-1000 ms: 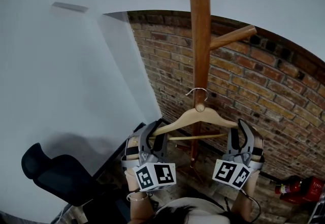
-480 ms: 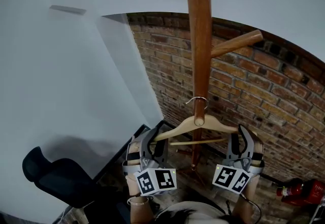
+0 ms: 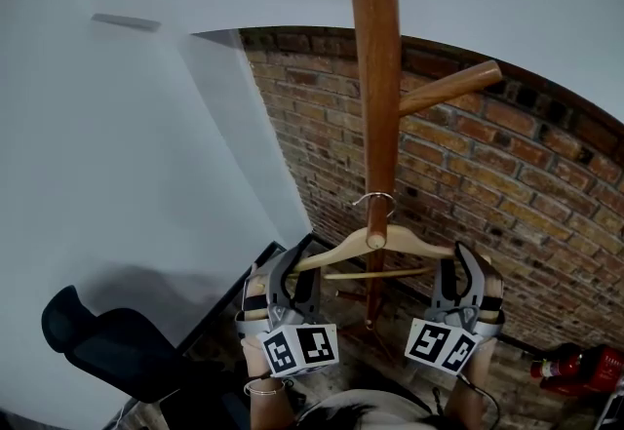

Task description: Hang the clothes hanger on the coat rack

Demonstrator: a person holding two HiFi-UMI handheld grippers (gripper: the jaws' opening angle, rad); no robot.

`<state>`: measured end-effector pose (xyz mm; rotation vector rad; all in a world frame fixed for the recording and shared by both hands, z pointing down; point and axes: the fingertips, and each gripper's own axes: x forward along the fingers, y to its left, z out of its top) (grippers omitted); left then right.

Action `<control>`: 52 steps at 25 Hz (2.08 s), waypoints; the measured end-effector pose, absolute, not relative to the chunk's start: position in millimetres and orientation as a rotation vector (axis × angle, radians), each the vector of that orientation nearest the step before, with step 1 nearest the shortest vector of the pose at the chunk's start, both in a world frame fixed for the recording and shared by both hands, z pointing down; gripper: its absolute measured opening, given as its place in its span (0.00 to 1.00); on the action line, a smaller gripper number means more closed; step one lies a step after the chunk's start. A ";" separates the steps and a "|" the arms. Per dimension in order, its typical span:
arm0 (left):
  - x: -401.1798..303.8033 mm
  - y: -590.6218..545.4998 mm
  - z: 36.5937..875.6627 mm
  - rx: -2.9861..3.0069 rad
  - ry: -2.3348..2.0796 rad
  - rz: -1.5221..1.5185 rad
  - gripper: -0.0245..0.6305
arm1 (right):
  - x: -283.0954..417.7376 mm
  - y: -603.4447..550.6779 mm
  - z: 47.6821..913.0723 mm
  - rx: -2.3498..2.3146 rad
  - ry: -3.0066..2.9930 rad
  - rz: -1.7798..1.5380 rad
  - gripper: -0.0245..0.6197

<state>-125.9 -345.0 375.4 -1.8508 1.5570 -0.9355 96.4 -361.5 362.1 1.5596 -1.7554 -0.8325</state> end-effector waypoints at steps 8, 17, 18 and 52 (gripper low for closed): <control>-127.4 -347.0 374.0 -1.844 1.583 -0.910 0.23 | 89.4 -359.8 360.2 1.549 -1.813 -0.829 0.24; -125.5 -341.7 372.3 -1.851 1.570 -0.889 0.23 | 85.4 -354.1 361.6 1.531 -1.810 -0.832 0.24; -125.0 -340.9 372.3 -1.851 1.568 -0.888 0.24 | 85.4 -353.4 361.6 1.531 -1.810 -0.831 0.24; -119.9 -289.7 361.9 -1.892 1.530 -0.802 0.24 | 88.7 -306.4 360.3 1.551 -1.790 -0.818 0.25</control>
